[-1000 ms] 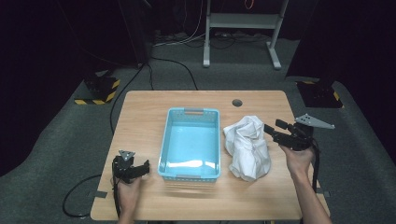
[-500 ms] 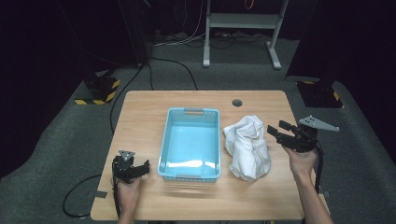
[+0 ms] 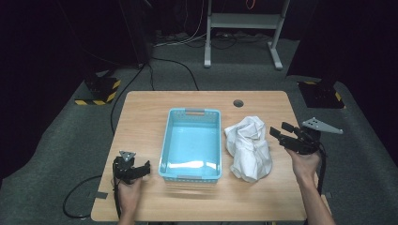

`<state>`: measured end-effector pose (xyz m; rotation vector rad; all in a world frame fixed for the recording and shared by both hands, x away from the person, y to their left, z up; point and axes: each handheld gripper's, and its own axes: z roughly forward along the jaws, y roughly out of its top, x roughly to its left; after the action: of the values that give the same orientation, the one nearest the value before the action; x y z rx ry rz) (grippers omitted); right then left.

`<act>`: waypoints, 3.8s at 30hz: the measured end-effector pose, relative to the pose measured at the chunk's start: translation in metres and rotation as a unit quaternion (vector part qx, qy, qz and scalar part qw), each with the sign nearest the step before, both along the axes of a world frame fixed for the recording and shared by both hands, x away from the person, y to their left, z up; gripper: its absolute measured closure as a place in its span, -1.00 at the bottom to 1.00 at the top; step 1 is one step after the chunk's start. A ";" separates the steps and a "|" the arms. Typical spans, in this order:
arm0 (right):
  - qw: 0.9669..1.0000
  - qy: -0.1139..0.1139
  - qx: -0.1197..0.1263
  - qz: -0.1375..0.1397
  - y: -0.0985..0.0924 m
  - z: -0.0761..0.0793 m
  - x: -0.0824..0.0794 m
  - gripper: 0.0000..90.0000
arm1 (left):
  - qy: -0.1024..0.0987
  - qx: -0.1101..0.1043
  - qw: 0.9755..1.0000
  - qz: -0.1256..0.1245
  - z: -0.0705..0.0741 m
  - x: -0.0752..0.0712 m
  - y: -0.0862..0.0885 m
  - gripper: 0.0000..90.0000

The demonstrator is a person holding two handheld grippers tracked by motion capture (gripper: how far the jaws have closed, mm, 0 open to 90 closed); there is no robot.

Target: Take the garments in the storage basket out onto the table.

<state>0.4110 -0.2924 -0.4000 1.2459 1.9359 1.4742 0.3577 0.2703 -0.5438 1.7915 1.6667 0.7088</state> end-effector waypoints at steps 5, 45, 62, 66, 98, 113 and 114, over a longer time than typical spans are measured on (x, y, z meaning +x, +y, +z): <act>1.000 0.003 0.002 -0.002 -0.002 -0.003 -0.002 -0.20 | 0.000 0.000 1.000 0.000 0.000 0.000 0.000 -0.76; 1.000 0.017 0.008 -0.010 -0.014 -0.022 -0.013 -0.20 | 0.000 0.000 1.000 0.000 0.000 0.000 0.000 -0.76; 1.000 0.024 0.009 -0.010 -0.014 -0.030 -0.016 -0.21 | 0.000 0.000 1.000 0.000 0.000 0.000 0.000 -0.76; 1.000 0.024 0.009 -0.010 -0.014 -0.032 -0.016 -0.21 | 0.000 0.000 1.000 0.000 0.000 0.000 0.000 -0.76; 0.999 0.049 0.003 -0.009 -0.010 -0.053 -0.019 -0.21 | 0.000 0.000 1.000 0.000 0.000 0.000 0.000 -0.76; 0.998 0.060 -0.005 -0.009 -0.009 -0.063 -0.019 -0.21 | 0.000 0.000 1.000 0.000 0.000 0.000 0.000 -0.76; 0.998 0.062 -0.005 -0.009 -0.009 -0.064 -0.019 -0.22 | 0.000 0.000 1.000 0.000 0.000 0.000 0.000 -0.76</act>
<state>0.3919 -0.3012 -0.4638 1.3777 2.0021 1.4073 0.3577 0.2703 -0.5437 1.7913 1.6670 0.7078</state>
